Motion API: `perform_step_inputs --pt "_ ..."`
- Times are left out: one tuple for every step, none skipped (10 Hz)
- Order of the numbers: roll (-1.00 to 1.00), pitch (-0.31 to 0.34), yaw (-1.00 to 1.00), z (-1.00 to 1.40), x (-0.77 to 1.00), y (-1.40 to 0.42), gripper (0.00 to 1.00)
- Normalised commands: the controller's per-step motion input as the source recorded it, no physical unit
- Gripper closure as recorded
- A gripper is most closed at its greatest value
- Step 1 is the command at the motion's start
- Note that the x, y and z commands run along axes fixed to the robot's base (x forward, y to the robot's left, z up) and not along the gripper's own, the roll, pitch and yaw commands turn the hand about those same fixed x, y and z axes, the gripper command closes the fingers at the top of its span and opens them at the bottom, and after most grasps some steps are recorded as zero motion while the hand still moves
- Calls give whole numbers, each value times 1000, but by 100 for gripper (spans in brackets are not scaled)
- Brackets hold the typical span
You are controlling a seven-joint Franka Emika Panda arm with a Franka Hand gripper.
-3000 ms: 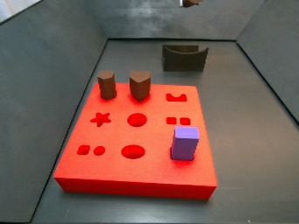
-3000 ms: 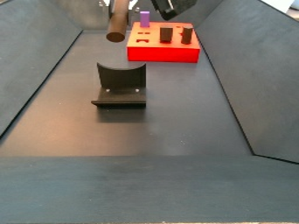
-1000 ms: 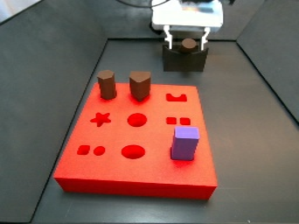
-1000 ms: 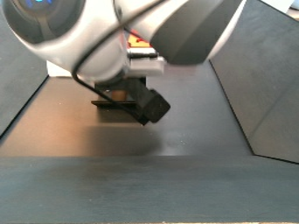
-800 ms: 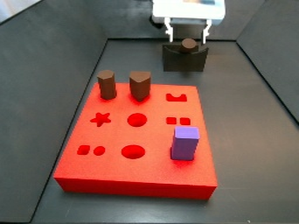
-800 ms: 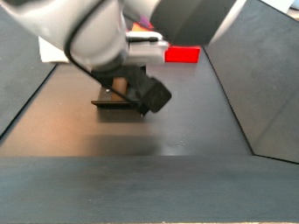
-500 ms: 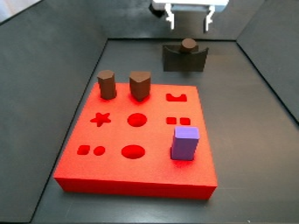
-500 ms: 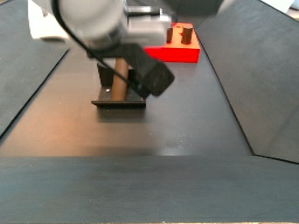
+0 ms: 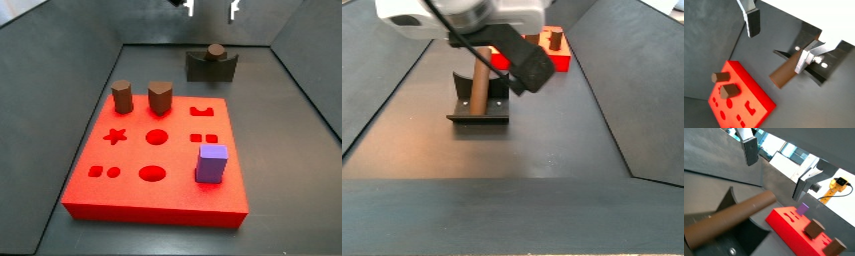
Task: Pick up the oval object. Move up. Place the oval object on the fixture. Regrasp the oval object. Move to above the board. Insert the oval object.
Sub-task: Regrasp the oval object.
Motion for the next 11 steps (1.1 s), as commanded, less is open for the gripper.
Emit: perform_step_inputs --pt "9 -13 -33 1 -1000 -3 0" --pt "33 -23 -37 4 -1000 -3 0" --pt "57 -33 -35 10 -1000 -5 0" --pt "82 -51 -30 18 -1000 -8 0" --pt "93 -69 -25 23 -975 -13 0" --pt "100 -88 -19 20 -834 -14 0" --pt "108 -104 -9 16 -654 -17 0" --pt "1000 -36 -918 -615 -434 -1000 0" --pt "1000 -45 -915 -575 -265 -1000 0" --pt "1000 -71 -918 -424 -117 -1000 0" --pt "1000 -93 -921 -275 -67 -873 0"
